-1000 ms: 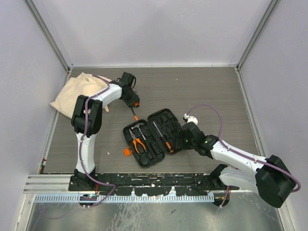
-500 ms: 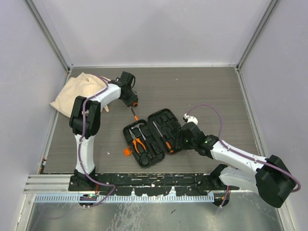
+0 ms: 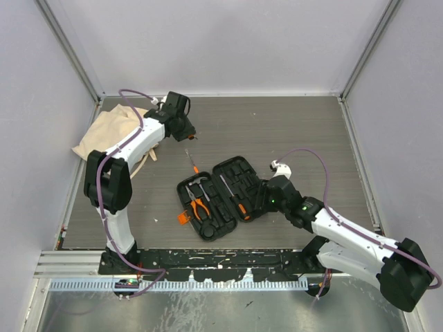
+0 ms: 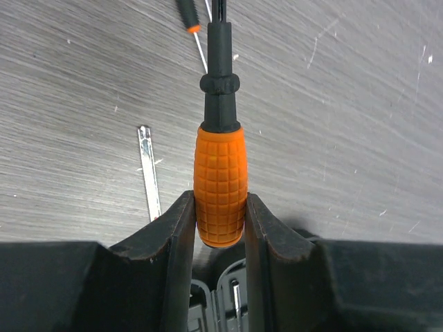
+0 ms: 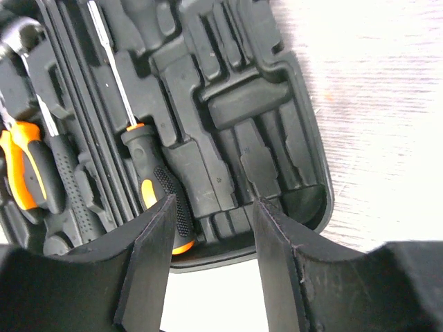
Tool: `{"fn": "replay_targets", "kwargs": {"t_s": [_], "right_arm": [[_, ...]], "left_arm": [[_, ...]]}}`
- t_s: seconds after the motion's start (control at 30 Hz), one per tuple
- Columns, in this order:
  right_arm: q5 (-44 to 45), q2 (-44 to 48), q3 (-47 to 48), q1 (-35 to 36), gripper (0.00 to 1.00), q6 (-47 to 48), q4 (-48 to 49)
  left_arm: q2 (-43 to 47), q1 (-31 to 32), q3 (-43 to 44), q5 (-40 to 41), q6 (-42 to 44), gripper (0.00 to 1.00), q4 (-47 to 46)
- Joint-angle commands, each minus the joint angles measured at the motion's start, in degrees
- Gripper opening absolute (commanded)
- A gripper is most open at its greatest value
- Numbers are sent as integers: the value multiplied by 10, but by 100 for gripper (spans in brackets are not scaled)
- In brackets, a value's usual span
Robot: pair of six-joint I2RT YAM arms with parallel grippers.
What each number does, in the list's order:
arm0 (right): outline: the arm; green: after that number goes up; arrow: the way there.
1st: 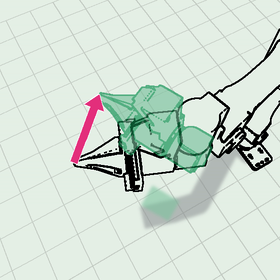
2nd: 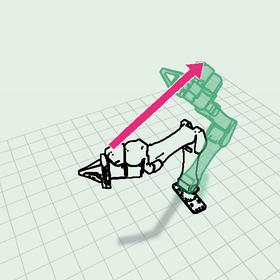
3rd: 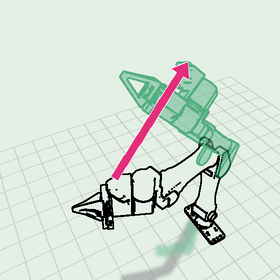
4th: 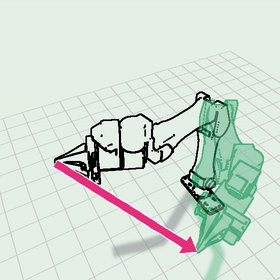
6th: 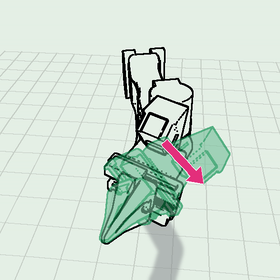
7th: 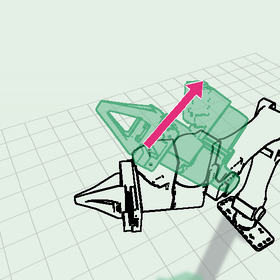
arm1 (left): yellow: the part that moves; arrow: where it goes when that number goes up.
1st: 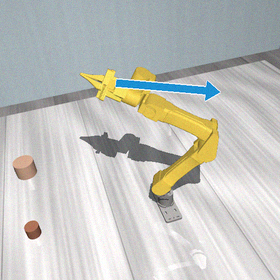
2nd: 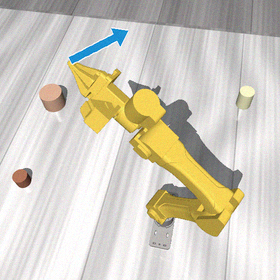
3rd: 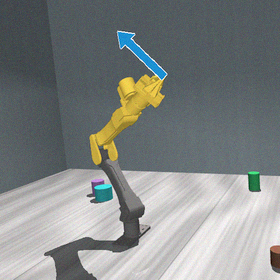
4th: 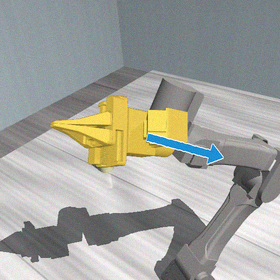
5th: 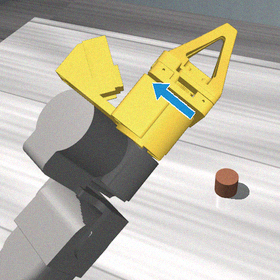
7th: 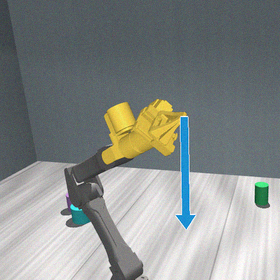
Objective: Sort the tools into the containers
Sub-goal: Pick up the screwdriver from the center of the board.
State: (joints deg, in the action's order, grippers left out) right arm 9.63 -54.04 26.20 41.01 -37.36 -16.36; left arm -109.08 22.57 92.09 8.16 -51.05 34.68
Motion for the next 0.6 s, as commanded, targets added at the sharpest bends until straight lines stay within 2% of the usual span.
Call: {"fn": "replay_targets", "kwargs": {"t_s": [0.0,0.1,0.2,0.3,0.47,0.57], "right_arm": [[55,52,-4,-2,54,-20,11],[69,88,-9,-2,54,-29,17],[78,124,-18,-2,54,-41,30],[82,161,-29,-2,55,-50,48],[91,236,-46,-2,56,-43,91],[105,285,-59,-2,56,-19,129]], "left_arm": [[53,19,-14,-12,77,11,-37],[72,37,-16,-30,114,0,-47],[91,60,-21,-51,159,0,-67],[108,79,-34,-110,199,0,-101],[127,95,-51,-224,220,0,-144],[146,113,-59,-249,239,0,-149]]}}
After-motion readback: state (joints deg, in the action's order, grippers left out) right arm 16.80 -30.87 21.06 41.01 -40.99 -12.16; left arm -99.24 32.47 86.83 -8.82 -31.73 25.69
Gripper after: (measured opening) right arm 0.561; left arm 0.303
